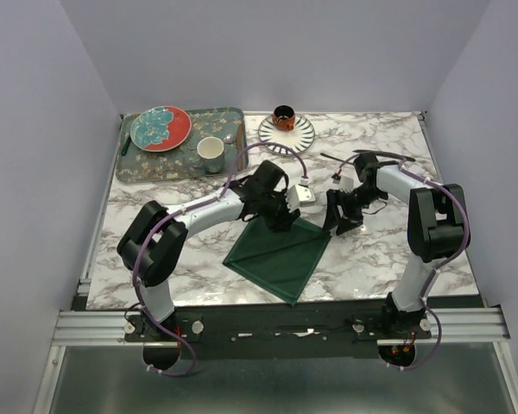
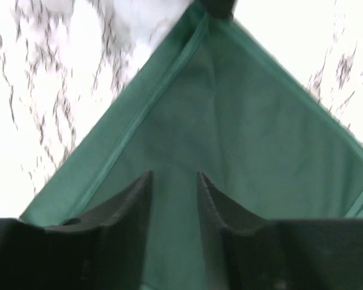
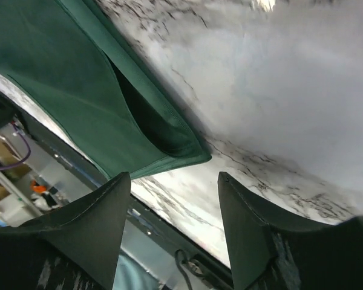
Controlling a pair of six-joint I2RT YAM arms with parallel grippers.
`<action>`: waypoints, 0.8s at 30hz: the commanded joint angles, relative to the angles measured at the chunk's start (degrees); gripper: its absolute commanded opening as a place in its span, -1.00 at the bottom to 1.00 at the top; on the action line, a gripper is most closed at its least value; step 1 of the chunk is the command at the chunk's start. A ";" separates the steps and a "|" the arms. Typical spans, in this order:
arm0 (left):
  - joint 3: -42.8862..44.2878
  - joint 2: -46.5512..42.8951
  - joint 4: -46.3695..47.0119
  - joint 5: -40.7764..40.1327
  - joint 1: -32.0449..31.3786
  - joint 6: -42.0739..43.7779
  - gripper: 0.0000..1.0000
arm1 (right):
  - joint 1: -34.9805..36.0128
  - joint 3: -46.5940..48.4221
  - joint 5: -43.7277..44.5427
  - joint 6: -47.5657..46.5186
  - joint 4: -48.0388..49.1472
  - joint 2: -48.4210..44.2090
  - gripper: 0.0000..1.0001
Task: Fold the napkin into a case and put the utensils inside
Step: Pick up the upper triangle-folded napkin from the center of the board.
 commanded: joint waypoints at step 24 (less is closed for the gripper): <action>7.78 14.85 12.21 -30.59 -22.45 -16.89 -0.10 | -7.11 -7.95 -5.82 12.21 7.63 1.41 0.33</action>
